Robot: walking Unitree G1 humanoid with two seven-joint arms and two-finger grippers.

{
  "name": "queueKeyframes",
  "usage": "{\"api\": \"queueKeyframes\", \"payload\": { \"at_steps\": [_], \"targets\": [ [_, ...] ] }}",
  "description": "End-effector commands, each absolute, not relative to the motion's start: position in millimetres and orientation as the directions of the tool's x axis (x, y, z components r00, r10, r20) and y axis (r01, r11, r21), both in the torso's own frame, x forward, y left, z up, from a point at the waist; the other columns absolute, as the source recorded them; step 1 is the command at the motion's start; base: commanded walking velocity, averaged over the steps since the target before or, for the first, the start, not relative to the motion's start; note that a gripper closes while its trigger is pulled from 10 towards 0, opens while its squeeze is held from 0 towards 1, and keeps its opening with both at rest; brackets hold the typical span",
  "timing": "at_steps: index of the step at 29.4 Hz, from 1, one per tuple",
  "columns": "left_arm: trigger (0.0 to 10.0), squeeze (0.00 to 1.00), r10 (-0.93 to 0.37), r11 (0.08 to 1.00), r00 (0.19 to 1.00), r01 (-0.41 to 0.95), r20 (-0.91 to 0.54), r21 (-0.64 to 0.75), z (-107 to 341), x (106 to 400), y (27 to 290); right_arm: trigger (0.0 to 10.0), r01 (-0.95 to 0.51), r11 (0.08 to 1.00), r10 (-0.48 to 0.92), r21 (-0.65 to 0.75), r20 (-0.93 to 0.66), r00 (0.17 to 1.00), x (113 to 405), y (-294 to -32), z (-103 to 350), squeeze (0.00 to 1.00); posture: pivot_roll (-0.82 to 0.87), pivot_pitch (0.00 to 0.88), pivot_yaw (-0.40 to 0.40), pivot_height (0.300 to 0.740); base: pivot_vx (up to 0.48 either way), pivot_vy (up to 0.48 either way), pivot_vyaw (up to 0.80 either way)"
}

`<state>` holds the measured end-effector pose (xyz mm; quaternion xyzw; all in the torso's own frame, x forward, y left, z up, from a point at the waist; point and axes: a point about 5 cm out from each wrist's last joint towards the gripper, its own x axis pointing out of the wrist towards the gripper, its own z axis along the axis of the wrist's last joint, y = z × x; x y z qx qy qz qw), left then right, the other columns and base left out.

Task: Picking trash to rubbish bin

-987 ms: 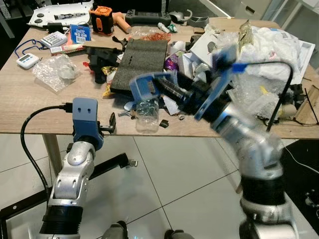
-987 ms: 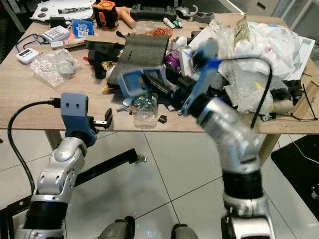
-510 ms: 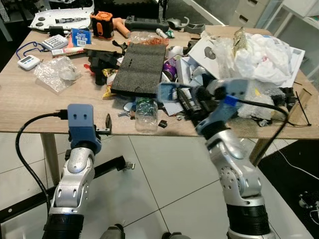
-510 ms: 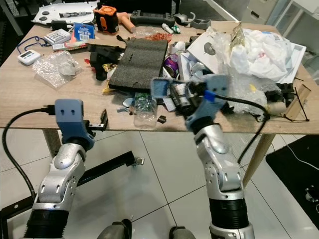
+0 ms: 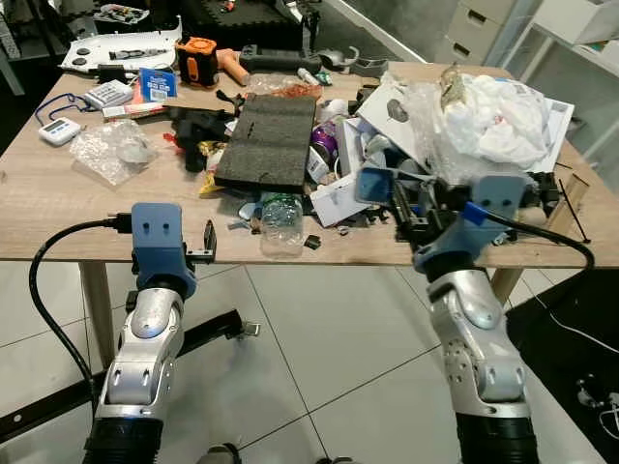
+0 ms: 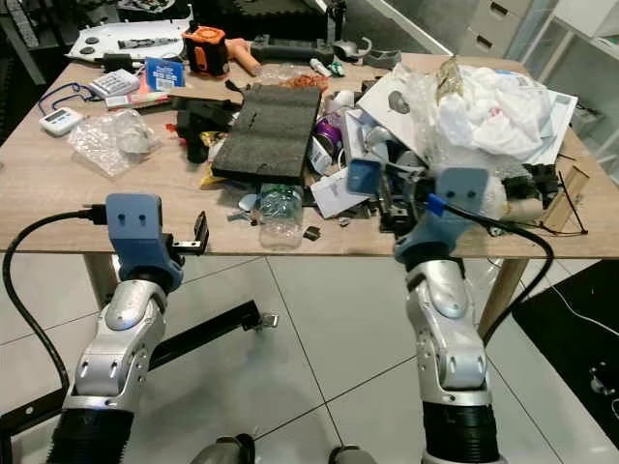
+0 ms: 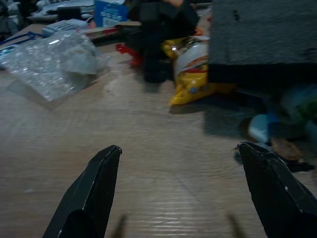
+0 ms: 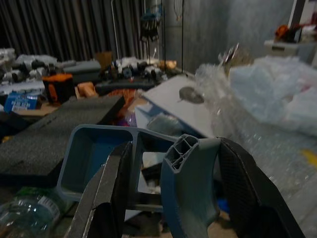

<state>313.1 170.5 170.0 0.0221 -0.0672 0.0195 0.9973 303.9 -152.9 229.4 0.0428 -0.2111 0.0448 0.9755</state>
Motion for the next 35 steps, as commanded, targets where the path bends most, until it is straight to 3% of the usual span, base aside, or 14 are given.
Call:
{"api": "queueKeyframes", "payload": {
  "at_steps": [1,11,35],
  "targets": [
    [10.0,0.00,0.023,0.998,0.993,-0.031,0.120,0.063,166.7,311.2,170.3,10.0,-0.102,0.994,0.075,0.047,0.402,0.913,302.9,-153.7,221.8,0.00,0.00,0.165,-0.018,0.740,0.000,0.000,0.00],
    [10.0,0.00,-0.021,0.998,0.991,0.013,0.132,0.061,170.6,312.5,162.6,10.0,-0.171,0.982,0.128,0.078,0.388,0.913,300.9,-140.9,215.1,0.00,0.01,0.166,-0.015,0.740,0.000,0.000,-0.04],
    [10.0,0.00,-0.036,0.999,0.992,0.030,0.123,0.046,169.4,313.2,161.0,10.0,-0.221,0.973,0.178,0.058,0.413,0.893,301.1,-132.1,218.7,0.00,0.01,0.187,-0.019,0.740,0.000,0.000,-0.77]
  ]
}}
